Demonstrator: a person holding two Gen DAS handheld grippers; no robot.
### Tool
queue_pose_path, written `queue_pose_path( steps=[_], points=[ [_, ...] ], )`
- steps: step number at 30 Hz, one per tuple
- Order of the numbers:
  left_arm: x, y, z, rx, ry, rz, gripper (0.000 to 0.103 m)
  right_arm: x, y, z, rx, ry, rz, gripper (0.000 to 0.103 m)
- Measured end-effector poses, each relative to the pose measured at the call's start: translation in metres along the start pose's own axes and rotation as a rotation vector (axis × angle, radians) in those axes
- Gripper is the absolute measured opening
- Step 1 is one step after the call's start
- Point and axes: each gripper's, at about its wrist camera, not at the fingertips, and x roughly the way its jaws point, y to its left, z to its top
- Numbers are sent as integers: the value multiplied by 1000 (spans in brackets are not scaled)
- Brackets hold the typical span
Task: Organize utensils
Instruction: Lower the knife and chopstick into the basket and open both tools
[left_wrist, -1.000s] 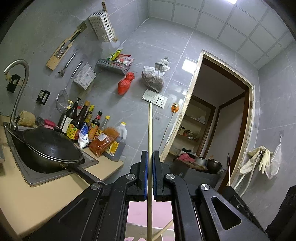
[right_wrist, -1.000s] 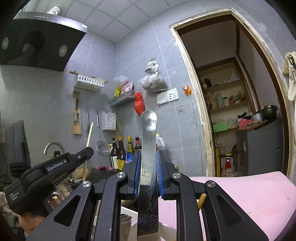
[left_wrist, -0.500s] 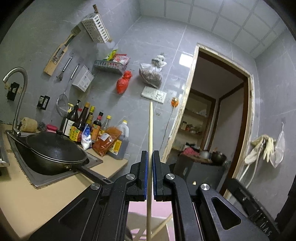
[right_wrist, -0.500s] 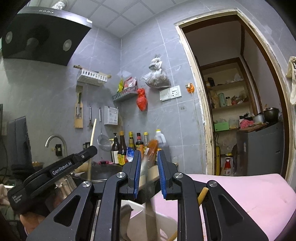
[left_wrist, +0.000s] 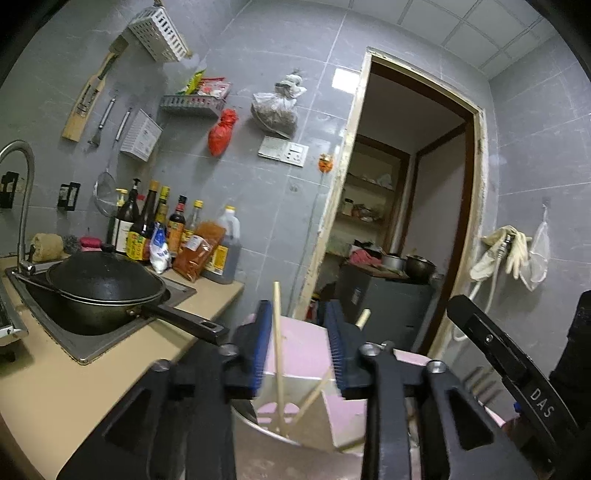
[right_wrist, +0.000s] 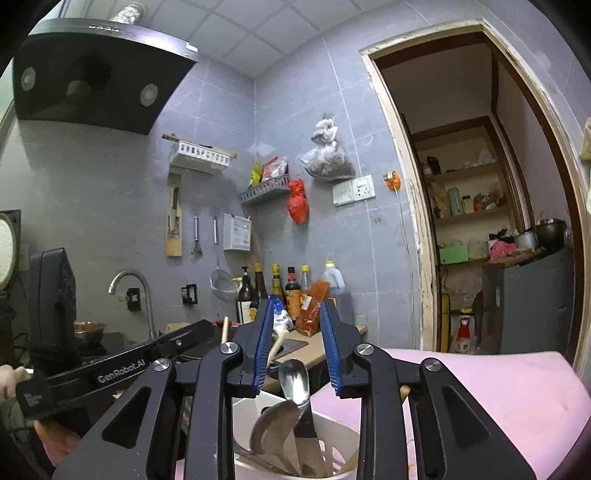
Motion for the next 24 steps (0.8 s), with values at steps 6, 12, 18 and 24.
queue_pose_path(
  steps=[6, 12, 18, 24],
  points=[
    [-9, -15, 11, 38, 25, -14, 34, -21, -2, 16, 5, -37, 0, 35],
    [-23, -28, 20, 26, 30, -29, 51, -43, -11, 29, 0, -51, -30, 53],
    [-45, -60, 21, 83, 12, -56, 78, -74, -25, 38, -9, -52, -87, 77],
    [-56, -89, 7, 103, 61, -86, 91, -110, -42, 42, -31, -34, -148, 98]
  ],
)
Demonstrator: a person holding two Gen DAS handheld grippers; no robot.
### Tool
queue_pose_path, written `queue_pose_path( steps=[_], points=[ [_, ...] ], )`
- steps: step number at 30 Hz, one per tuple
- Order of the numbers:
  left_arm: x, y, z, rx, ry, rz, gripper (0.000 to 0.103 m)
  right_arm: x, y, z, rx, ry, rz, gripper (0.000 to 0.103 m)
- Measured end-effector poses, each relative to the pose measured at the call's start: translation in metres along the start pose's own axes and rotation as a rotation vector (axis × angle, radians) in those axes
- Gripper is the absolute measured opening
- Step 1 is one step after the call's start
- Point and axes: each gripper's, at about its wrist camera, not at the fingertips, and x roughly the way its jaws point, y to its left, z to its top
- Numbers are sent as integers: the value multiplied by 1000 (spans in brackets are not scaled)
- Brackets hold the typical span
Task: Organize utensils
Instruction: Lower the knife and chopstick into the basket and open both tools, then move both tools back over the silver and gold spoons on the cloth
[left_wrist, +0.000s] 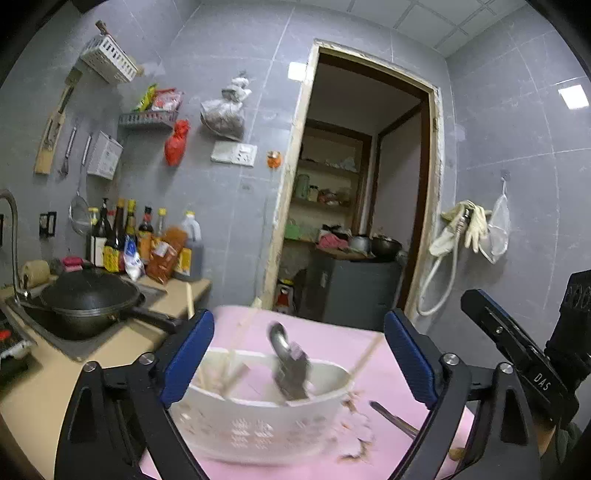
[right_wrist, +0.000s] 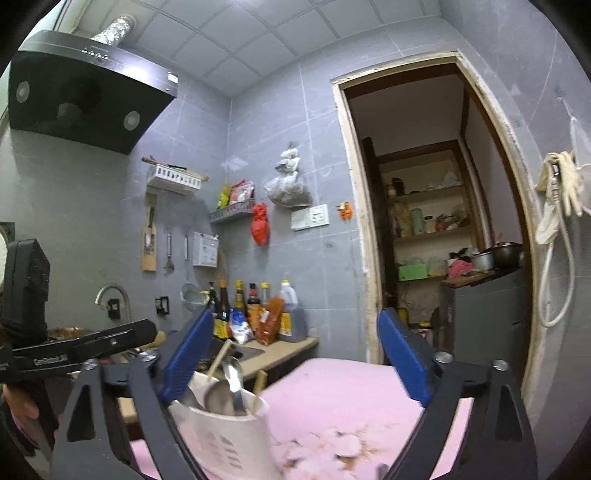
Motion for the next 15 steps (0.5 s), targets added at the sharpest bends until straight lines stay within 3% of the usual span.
queue_pose_path(
  steps=[1, 15],
  points=[
    [-1, -4, -3, -2, 8, -9, 92, -7, -4, 0, -4, 2, -11, 103],
    [17, -69, -51, 58, 158, -67, 92, -73, -57, -12, -68, 111, -162, 103]
  ],
)
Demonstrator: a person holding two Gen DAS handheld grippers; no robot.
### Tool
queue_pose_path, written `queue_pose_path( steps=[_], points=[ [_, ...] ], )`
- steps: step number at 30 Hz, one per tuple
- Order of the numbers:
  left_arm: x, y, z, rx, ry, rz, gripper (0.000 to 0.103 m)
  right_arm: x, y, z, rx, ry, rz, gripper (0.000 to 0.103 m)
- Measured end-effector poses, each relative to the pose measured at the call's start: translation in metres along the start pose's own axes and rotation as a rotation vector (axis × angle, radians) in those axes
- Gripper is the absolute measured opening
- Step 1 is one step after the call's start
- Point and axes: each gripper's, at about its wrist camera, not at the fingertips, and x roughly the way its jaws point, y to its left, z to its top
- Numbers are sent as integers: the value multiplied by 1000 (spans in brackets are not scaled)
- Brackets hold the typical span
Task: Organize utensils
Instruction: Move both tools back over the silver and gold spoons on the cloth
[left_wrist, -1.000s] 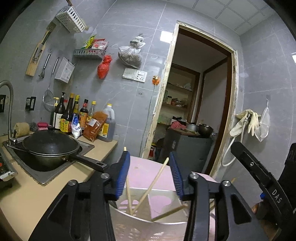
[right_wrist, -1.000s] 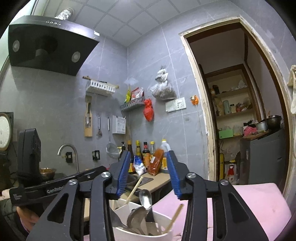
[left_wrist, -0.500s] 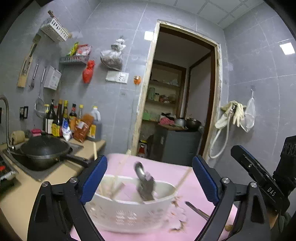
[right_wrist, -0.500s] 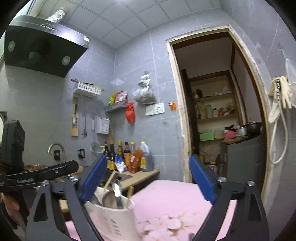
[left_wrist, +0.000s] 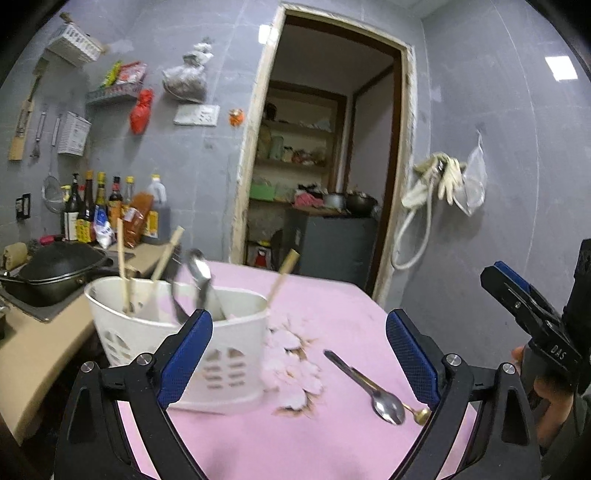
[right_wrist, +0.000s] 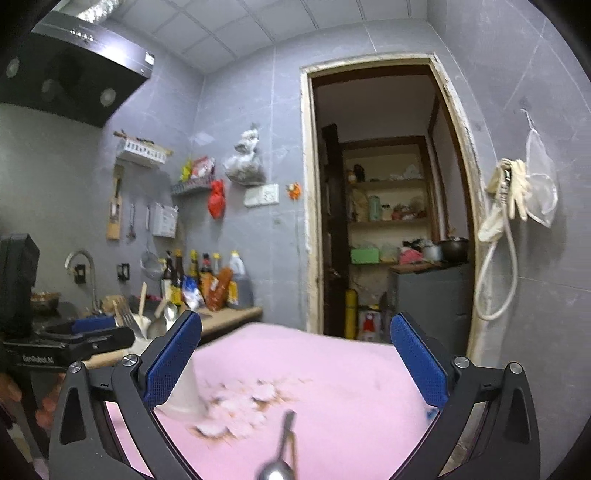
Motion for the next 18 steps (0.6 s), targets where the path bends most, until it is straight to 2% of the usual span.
queue_pose_path(
  steps=[7, 14, 18],
  points=[
    [27, -25, -19, 20, 147, -39, 92, -7, -28, -24, -25, 157, -56, 103],
    [55, -42, -32, 62, 285, -73, 92, -3, -42, -56, -36, 396, -60, 102],
    [70, -48, -37, 71, 352, -105, 92, 2, -46, -75, -24, 498, -9, 92]
  ],
)
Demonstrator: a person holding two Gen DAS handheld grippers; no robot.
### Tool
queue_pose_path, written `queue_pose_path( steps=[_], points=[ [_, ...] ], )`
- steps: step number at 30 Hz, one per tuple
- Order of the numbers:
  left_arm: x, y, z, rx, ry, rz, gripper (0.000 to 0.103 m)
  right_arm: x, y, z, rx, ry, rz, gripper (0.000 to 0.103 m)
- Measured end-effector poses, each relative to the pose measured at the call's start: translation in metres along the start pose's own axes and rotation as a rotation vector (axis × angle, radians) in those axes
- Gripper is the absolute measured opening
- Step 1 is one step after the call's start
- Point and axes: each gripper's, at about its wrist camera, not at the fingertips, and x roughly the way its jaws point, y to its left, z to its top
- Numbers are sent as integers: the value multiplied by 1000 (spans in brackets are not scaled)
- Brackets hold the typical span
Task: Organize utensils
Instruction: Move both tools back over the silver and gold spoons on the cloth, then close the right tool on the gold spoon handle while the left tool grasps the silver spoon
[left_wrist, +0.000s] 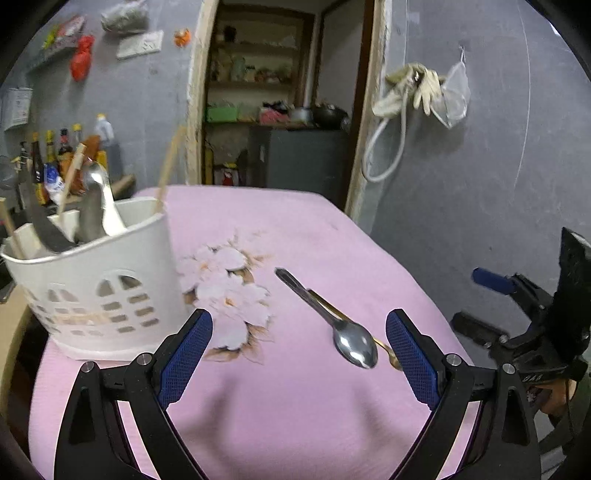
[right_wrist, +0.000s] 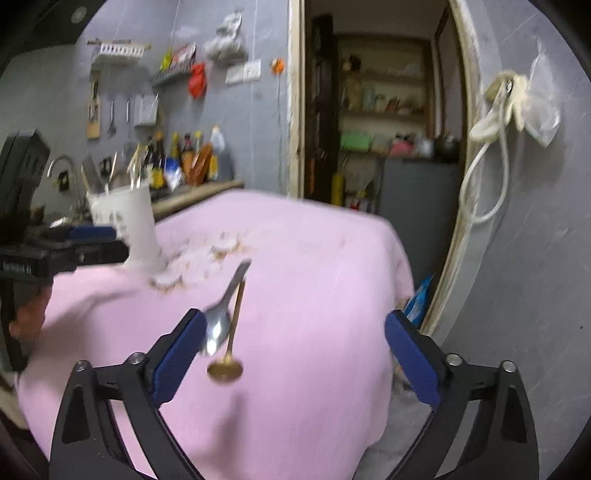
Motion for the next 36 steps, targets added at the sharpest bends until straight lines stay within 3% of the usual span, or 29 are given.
queue_pose_path(
  steps=[8, 17, 24, 28, 33, 36],
  points=[
    [38, 5, 5, -49, 171, -74, 86, 15, 17, -18, -86, 125, 97, 70],
    [72, 10, 10, -135, 318, -163, 57, 29, 33, -27, -178, 178, 129, 56],
    [90, 16, 11, -202, 387, -232, 46, 36, 40, -27, -216, 185, 140, 43],
    [93, 20, 13, -223, 401, -252, 41, 39, 43, -28, -230, 194, 136, 27],
    [99, 19, 16, -224, 412, -271, 37, 38, 40, -26, -207, 190, 117, 26],
    [101, 16, 17, -217, 419, -275, 26, 39, 37, -25, -183, 188, 103, 26]
  ],
)
